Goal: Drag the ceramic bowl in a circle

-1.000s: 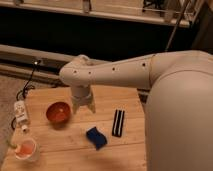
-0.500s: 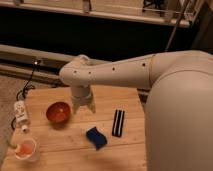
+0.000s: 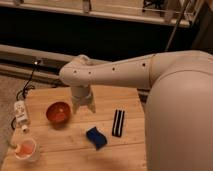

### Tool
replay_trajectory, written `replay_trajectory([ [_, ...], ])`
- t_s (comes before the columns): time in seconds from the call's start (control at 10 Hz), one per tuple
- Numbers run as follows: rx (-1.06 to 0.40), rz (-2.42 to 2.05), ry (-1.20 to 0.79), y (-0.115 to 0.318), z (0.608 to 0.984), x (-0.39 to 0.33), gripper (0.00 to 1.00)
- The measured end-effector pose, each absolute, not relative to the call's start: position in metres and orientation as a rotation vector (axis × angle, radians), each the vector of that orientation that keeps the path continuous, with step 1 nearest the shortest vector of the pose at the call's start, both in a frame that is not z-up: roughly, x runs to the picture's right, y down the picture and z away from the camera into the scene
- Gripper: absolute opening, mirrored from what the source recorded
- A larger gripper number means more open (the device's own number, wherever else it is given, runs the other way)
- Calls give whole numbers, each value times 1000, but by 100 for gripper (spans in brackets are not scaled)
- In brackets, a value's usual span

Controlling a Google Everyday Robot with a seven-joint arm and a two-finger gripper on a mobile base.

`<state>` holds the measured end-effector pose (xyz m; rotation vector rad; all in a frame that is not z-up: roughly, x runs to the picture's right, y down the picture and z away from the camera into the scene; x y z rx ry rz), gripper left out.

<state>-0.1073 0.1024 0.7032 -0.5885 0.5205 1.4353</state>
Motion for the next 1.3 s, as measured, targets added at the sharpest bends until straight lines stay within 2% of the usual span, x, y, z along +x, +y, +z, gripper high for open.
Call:
replay_trajectory([
  [0.7,-622,1451,478,93,708,-117,65],
  [1.0,-671,1481,391,77,735,-141,65],
  [1.3,-674,1459,406,89,764,-150,65],
])
